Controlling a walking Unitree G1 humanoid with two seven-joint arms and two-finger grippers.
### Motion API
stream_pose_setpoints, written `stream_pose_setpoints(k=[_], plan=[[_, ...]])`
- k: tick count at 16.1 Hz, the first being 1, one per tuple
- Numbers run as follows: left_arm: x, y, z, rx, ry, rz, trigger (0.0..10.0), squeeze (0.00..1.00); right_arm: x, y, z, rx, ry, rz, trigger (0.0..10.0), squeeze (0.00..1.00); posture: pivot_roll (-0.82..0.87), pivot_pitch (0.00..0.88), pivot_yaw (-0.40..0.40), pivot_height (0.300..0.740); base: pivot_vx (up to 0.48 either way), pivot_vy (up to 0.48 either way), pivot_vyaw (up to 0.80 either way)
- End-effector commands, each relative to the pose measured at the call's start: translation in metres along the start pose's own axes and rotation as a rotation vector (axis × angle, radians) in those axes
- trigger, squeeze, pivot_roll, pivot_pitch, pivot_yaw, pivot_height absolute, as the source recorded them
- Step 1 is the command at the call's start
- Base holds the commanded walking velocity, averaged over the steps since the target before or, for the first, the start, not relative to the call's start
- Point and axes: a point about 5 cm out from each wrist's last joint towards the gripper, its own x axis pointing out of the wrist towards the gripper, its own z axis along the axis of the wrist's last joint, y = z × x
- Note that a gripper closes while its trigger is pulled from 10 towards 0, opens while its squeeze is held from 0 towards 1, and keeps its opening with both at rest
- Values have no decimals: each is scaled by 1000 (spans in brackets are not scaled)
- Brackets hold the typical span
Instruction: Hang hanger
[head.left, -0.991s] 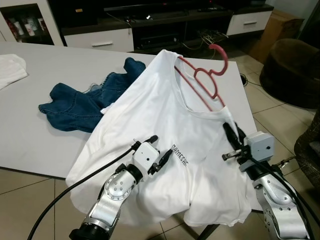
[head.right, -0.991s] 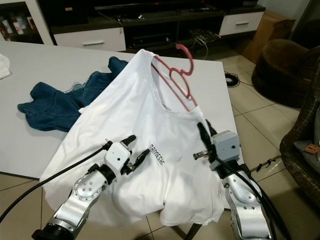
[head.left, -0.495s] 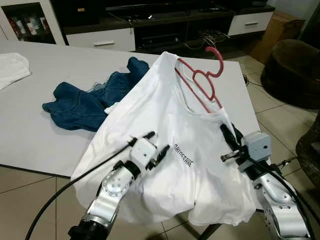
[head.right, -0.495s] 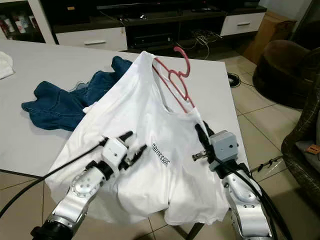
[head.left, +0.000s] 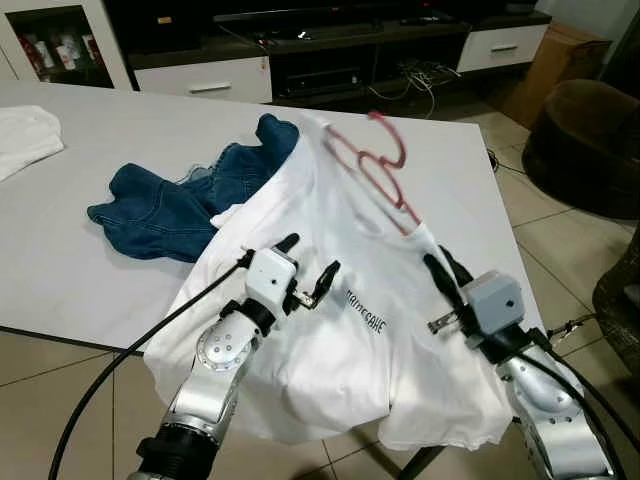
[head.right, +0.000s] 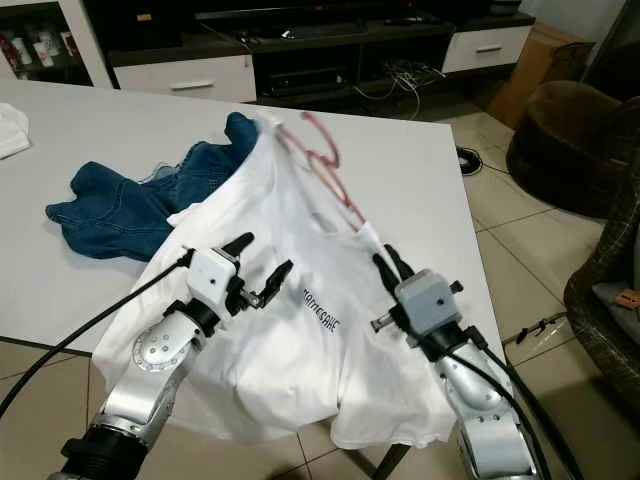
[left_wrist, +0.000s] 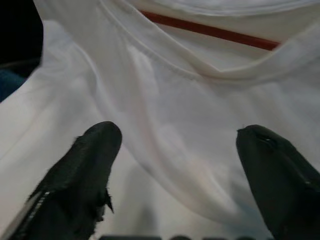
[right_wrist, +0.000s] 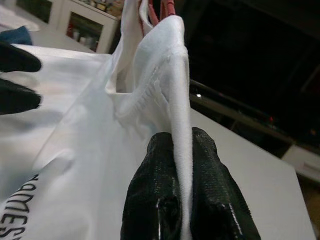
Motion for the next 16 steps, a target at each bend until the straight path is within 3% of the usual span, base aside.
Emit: stream_pose_setpoints(k=[1, 5, 6, 7, 8, 9, 10, 11, 12, 16], plan=[[4, 4, 9, -26, -26, 6, 10000, 0, -2, 4, 2, -48, -19, 36, 10000, 0, 5, 50, 9, 740, 0, 0, 0], [8, 13, 17, -70, -58, 36, 10000, 0, -3, 6, 2, -78, -28, 52, 10000, 0, 3, 52, 9, 740, 0, 0, 0], [9, 13, 18, -77, -63, 40, 10000, 224, -3, 6, 2, -86, -29, 56, 10000, 0, 3, 52, 9, 740, 0, 0, 0], [8, 14, 18, -87, -68, 41, 10000, 537, -3, 6, 2, -94, -29, 61, 10000, 0, 3, 52, 8, 740, 0, 0, 0], [9, 14, 21, -99, -79, 35, 10000, 1000, -4, 7, 1, -102, -32, 64, 10000, 0, 4, 52, 7, 740, 0, 0, 0], [9, 15, 22, -101, -79, 46, 10000, 1000, -4, 8, 1, -108, -34, 68, 10000, 0, 5, 52, 7, 740, 0, 0, 0], [10, 17, 23, -111, -82, 65, 10000, 769, -5, 11, 1, -129, -34, 88, 10000, 0, 5, 53, 6, 740, 0, 0, 0], [10, 18, 24, -115, -85, 70, 10000, 769, -5, 11, 0, -136, -34, 96, 10000, 0, 5, 53, 6, 740, 0, 0, 0], [11, 20, 29, -121, -107, 64, 10000, 0, -7, 14, -3, -148, -23, 112, 10000, 0, 7, 53, 6, 740, 0, 0, 0], [14, 32, 41, -165, -148, 81, 10000, 0, -7, 15, -4, -153, -21, 117, 10000, 0, 7, 51, 7, 740, 0, 0, 0]])
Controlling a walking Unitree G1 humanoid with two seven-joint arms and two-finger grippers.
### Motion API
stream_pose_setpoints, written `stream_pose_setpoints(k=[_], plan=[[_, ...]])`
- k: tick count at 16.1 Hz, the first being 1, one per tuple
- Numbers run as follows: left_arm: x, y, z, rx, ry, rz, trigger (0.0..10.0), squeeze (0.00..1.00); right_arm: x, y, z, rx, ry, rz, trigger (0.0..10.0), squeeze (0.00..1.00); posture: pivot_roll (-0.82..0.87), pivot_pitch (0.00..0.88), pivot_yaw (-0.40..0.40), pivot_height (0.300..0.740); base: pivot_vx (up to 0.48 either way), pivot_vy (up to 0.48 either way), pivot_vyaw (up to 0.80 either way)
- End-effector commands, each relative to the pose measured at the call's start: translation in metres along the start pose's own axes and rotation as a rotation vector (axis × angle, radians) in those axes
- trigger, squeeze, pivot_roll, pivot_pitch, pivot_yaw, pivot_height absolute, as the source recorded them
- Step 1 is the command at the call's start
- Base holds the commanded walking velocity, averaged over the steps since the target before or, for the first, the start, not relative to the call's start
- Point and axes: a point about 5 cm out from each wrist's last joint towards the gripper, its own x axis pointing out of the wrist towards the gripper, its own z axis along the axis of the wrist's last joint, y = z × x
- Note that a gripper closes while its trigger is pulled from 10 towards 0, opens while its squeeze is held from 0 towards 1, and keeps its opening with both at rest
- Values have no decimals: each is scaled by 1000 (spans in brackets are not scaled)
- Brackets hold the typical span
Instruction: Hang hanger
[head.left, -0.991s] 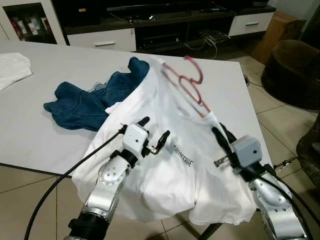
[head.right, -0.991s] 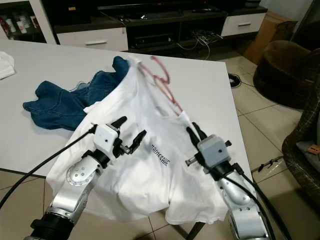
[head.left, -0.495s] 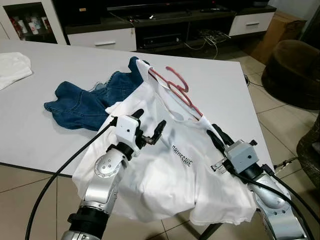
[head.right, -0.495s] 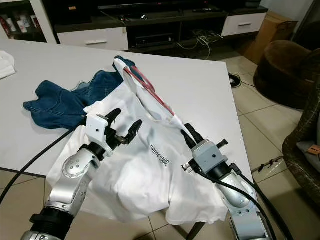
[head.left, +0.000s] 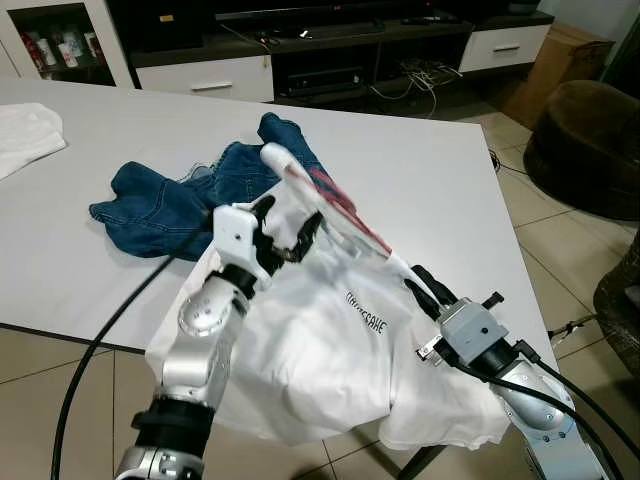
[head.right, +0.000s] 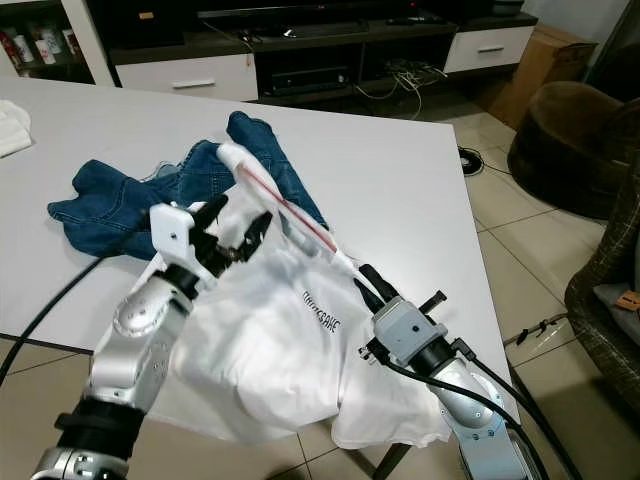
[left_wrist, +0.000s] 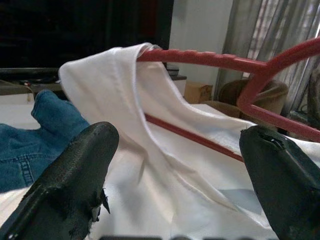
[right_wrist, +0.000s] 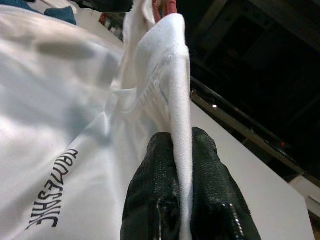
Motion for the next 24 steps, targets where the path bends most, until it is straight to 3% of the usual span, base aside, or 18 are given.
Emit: stream_pose_setpoints(k=[1, 15, 16, 17, 18, 24], plan=[[2, 0, 5, 2, -10, -10, 10000, 0, 1, -1, 1, -10, -12, 2, 10000, 0, 7, 50, 8, 740, 0, 0, 0], [8, 16, 4, 38, 15, 48, 10000, 0, -12, -2, 11, 67, -91, 17, 10000, 0, 1, 32, 19, 740, 0, 0, 0], [8, 17, 4, 37, 15, 47, 8431, 0, -14, -1, 12, 71, -93, 25, 10000, 0, 7, 33, 20, 740, 0, 0, 0], [7, 17, 4, 37, 15, 46, 8431, 0, -15, -1, 12, 72, -93, 29, 10000, 0, 7, 33, 20, 740, 0, 0, 0], [6, 16, 4, 35, 13, 41, 0, 0, -17, 3, 13, 79, -96, 48, 10000, 0, 10, 38, 20, 740, 0, 0, 0], [4, 15, 3, 32, 11, 34, 0, 0, -24, 13, 10, 94, -75, 99, 10000, 0, 11, 47, 19, 740, 0, 0, 0]])
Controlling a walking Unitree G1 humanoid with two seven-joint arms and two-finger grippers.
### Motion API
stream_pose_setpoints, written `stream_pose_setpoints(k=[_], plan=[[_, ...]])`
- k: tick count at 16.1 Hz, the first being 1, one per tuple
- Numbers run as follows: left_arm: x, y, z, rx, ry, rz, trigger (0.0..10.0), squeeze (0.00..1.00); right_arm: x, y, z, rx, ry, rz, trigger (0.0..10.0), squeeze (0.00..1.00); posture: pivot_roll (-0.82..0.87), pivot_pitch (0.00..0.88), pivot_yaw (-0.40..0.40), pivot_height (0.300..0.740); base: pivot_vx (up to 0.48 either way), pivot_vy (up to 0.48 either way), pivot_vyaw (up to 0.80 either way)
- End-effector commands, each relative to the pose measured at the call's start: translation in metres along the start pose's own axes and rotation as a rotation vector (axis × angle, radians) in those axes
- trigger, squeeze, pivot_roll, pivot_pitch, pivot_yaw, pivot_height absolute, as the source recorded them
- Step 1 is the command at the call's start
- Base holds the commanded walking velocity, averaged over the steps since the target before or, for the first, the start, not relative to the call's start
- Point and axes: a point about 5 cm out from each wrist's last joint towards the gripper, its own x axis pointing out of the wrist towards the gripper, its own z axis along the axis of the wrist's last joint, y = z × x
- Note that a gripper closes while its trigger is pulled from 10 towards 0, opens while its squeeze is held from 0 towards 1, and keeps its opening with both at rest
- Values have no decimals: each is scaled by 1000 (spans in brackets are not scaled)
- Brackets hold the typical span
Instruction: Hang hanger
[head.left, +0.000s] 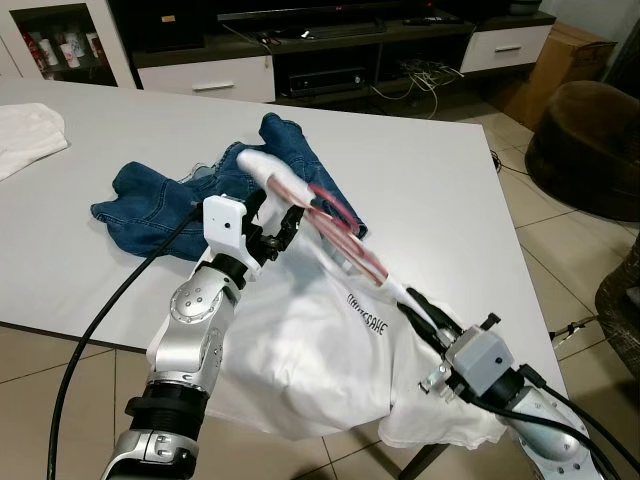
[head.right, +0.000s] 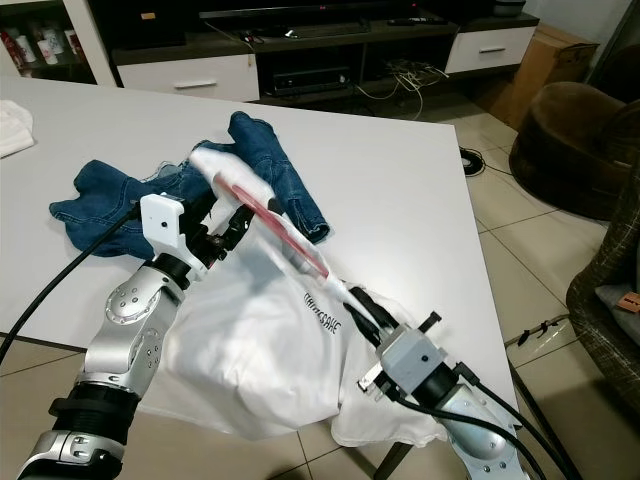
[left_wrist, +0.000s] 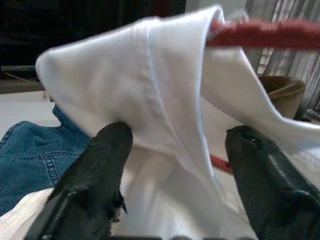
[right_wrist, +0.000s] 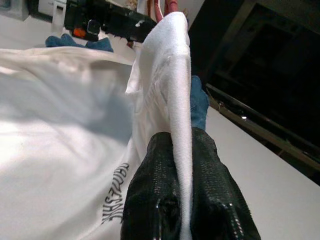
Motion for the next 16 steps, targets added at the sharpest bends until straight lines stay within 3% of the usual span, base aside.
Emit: stream_pose_setpoints(k=[1, 4, 8, 16], plan=[[0, -1, 2, 13, -10, -11, 0, 0, -1, -4, 3, -12, -15, 0, 10000, 0, 11, 47, 19, 740, 0, 0, 0], [-1, -5, 1, 4, -13, -28, 0, 0, -5, -11, -3, -3, 27, -21, 10000, 0, 10, 48, 19, 740, 0, 0, 0], [-2, -9, 0, -8, -14, -50, 0, 0, -6, -21, -6, 87, 39, -93, 10000, 0, 9, 48, 18, 740, 0, 0, 0], [-1, -9, 0, -11, -19, -50, 0, 0, -9, -9, 1, 111, 1, 8, 10000, 0, 9, 42, 17, 740, 0, 0, 0]])
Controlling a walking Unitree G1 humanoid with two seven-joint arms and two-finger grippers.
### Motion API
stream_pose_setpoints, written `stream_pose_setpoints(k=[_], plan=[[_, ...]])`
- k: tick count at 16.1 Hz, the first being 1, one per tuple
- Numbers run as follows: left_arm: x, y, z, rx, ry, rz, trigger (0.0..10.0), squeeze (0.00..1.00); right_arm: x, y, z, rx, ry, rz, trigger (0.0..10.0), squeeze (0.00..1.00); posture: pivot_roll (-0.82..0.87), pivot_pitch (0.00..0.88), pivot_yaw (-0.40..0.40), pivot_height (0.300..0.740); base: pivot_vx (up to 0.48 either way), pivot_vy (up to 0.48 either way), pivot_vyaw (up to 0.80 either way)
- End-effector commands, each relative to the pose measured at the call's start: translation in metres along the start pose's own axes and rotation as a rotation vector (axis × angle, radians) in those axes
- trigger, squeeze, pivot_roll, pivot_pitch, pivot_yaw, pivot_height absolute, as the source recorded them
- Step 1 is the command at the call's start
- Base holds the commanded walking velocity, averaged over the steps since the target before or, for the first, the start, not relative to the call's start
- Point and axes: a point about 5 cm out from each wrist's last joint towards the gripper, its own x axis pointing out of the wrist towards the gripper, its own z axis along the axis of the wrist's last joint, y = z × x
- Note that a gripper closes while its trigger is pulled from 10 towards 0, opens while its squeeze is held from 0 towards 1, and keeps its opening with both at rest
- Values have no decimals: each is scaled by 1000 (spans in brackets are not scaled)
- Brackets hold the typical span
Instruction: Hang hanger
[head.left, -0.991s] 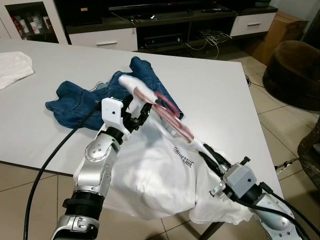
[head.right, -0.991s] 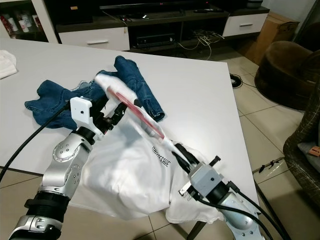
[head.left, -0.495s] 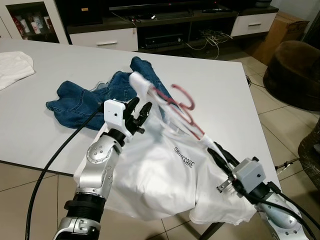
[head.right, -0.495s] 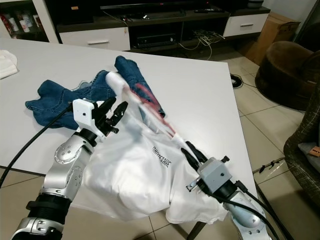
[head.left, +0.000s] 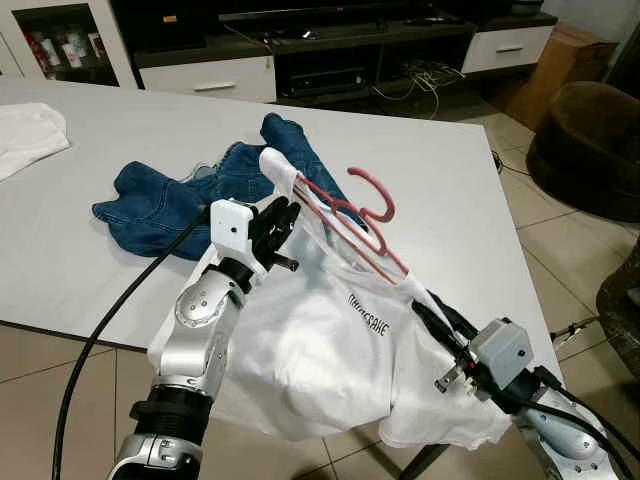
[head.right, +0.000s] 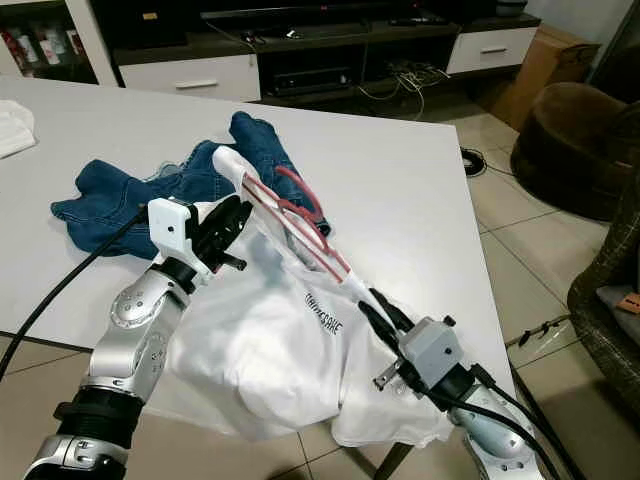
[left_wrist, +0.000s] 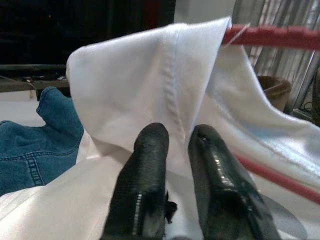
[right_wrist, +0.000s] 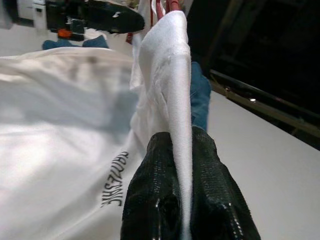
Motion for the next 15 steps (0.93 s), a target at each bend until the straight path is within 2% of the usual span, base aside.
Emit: stream_pose_setpoints(k=[1, 5, 10, 11, 13, 14, 15], plan=[[-1, -1, 3, 6, -18, -7, 0, 0, -2, 2, 6, -17, -24, 29, 10000, 0, 10, 42, 17, 740, 0, 0, 0], [-2, -1, 3, 6, -19, -4, 0, 0, -12, 6, 3, 21, 12, 102, 10000, 0, 7, 49, 14, 740, 0, 0, 0], [-2, -4, 2, 0, -18, -10, 0, 0, -8, 4, 0, 53, 50, 73, 10000, 0, 5, 47, 16, 740, 0, 0, 0], [-2, -3, 2, 1, -18, -10, 0, 0, -8, 3, 0, 68, 45, 67, 10000, 1000, 4, 46, 18, 740, 0, 0, 0], [-1, -3, 3, 4, -17, -12, 0, 0, -7, 2, 3, 96, 39, 56, 10000, 1000, 3, 43, 21, 740, 0, 0, 0], [0, -3, 3, 6, -17, -15, 0, 0, -5, 2, 5, 116, 34, 60, 10000, 149, 2, 42, 23, 740, 0, 0, 0], [0, -3, 3, 6, -17, -16, 0, 0, -4, 3, 6, 121, 32, 63, 10000, 149, 2, 42, 23, 740, 0, 0, 0]])
